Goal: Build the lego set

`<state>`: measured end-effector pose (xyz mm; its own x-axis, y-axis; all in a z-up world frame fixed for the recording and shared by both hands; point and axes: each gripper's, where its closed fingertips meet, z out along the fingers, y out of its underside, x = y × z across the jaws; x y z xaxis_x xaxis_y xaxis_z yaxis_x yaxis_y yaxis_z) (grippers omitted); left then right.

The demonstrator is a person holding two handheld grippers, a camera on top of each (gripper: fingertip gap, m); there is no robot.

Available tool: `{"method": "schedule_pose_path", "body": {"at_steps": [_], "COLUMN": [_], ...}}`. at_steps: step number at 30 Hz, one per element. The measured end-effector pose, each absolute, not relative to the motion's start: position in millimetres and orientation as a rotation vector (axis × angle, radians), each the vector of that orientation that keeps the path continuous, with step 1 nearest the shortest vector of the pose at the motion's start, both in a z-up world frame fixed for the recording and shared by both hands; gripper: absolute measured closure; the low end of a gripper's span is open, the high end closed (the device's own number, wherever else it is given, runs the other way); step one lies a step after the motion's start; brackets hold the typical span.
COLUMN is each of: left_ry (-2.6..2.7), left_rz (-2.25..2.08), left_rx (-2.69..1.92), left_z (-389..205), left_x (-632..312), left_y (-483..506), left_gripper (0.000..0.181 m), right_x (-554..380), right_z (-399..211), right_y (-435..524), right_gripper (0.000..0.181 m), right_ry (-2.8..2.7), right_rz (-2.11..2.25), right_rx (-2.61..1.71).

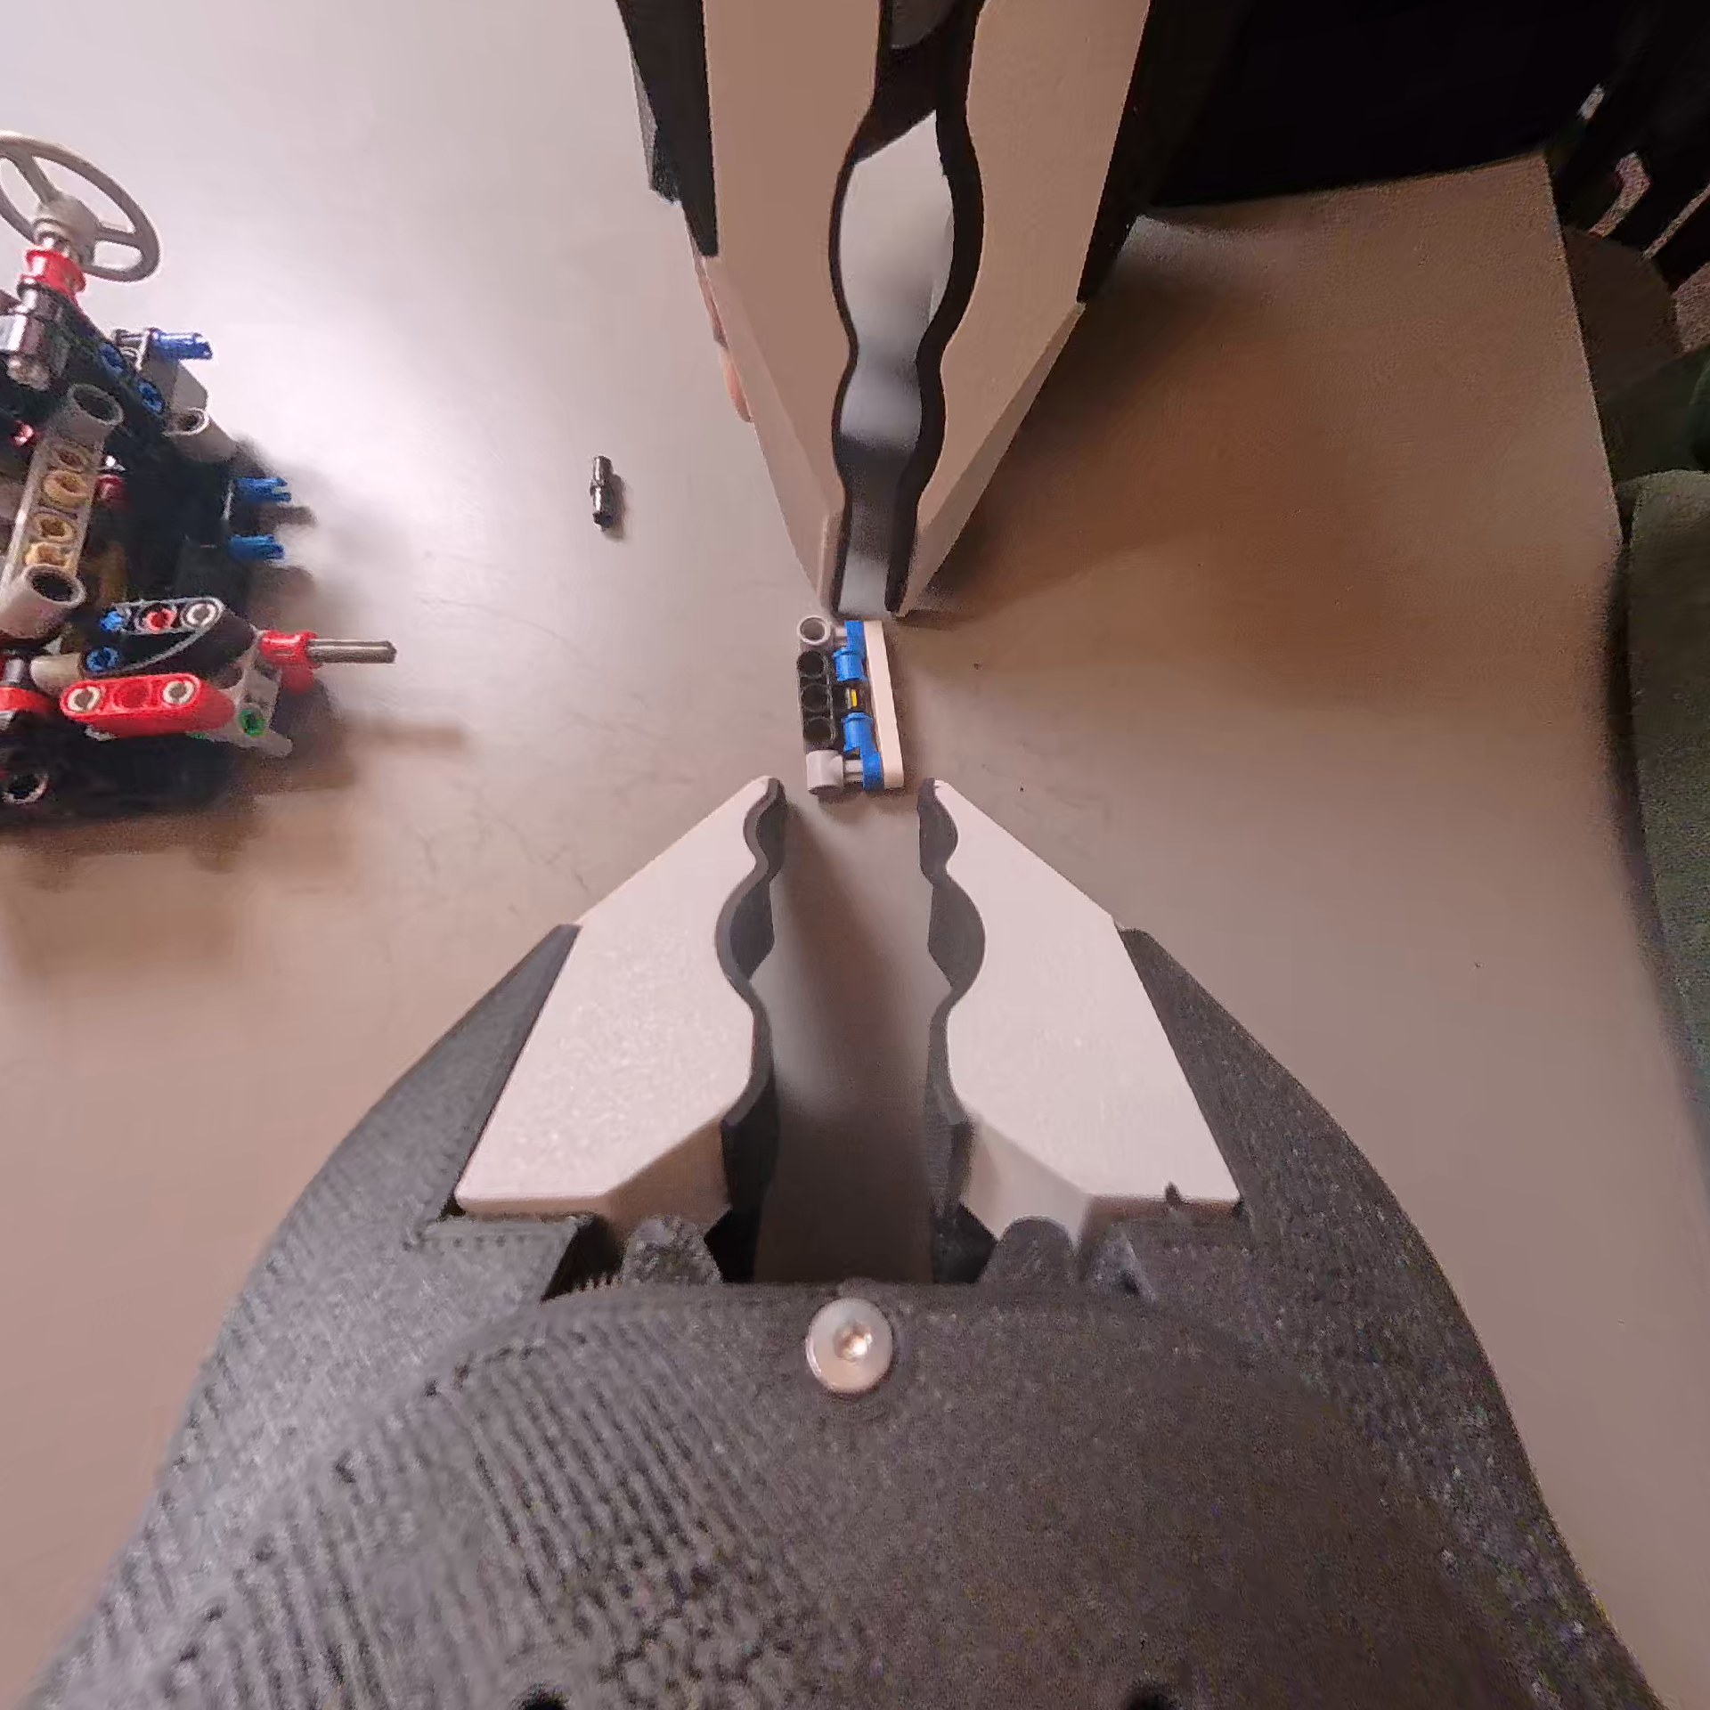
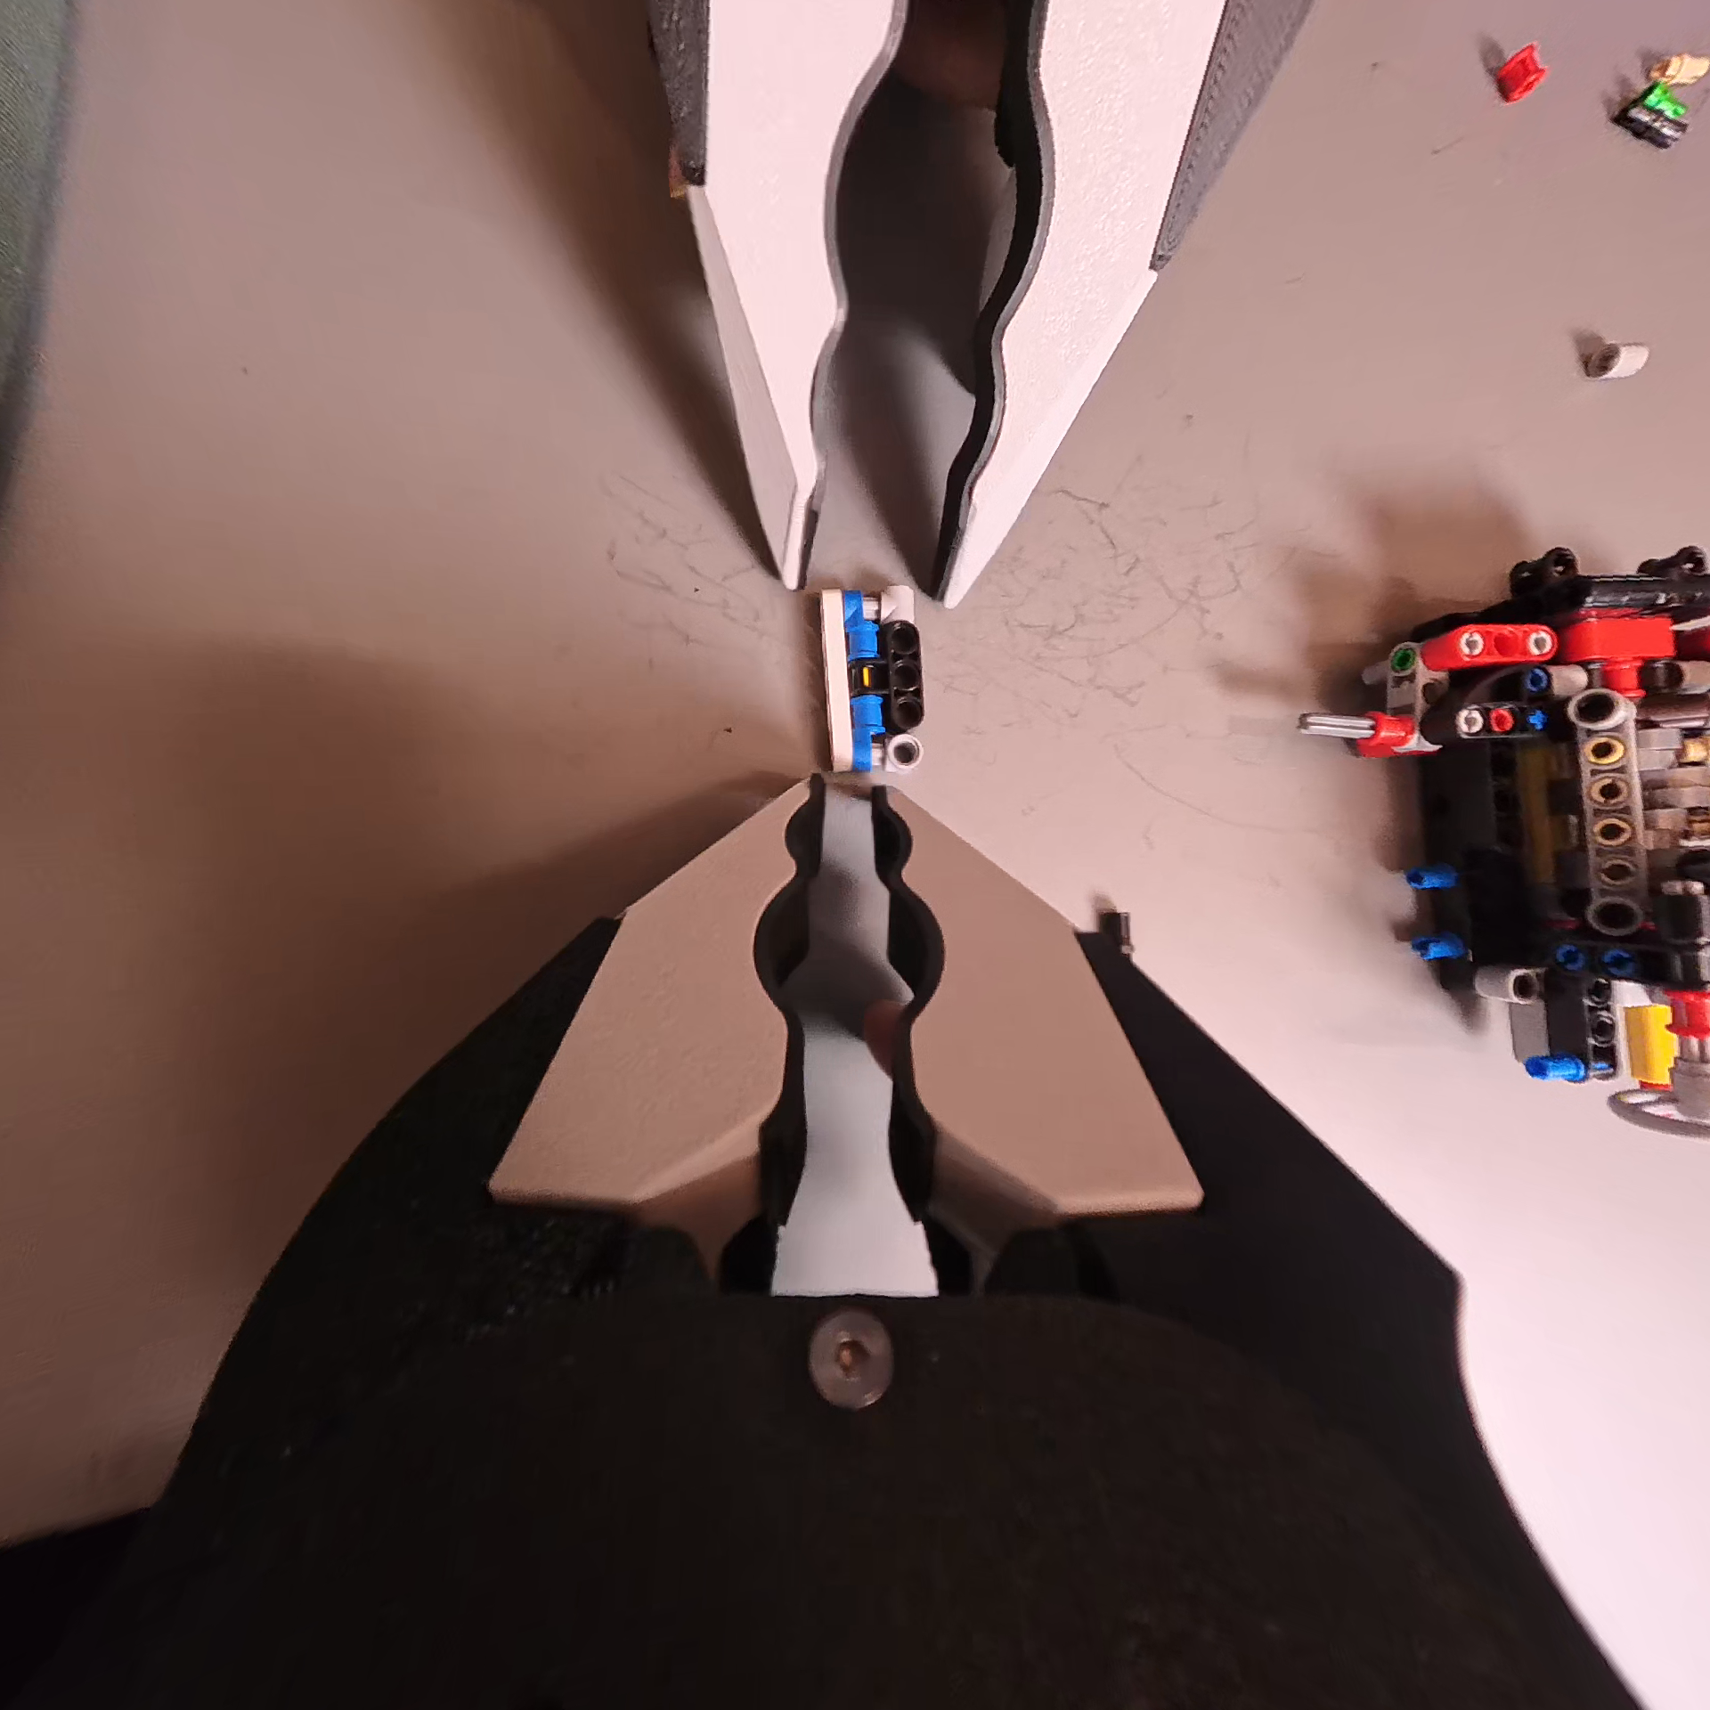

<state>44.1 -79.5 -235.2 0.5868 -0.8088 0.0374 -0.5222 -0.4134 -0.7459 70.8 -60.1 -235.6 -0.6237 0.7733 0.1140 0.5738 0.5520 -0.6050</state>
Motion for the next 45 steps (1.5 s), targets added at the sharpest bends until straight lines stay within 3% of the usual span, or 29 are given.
{"method": "schedule_pose_path", "body": {"at_steps": [8,18,45], "left_ry": [1.03,1.038,1.042], "left_rz": [-0.508,-0.502,-0.504], "left_rx": [-2.098,-2.082,-2.118], "left_z": [-235.1,-234.8,-235.1], "left_x": [47.8,51.4,54.3], "left_y": [-75.8,-74.5,-77.3], "left_gripper": [0.154,0.164,0.165], "right_x": [65.9,63.7,67.5], "right_z": [-234.9,-235.2,-235.7], "right_y": [-60.0,-62.2,-66.2], "right_gripper": [0.157,0.163,0.167], "right_ry": [-2.416,-2.434,-2.463], "right_rz": [0.796,0.81,0.815], "right_rx": [-1.114,-1.082,-1.064]}}
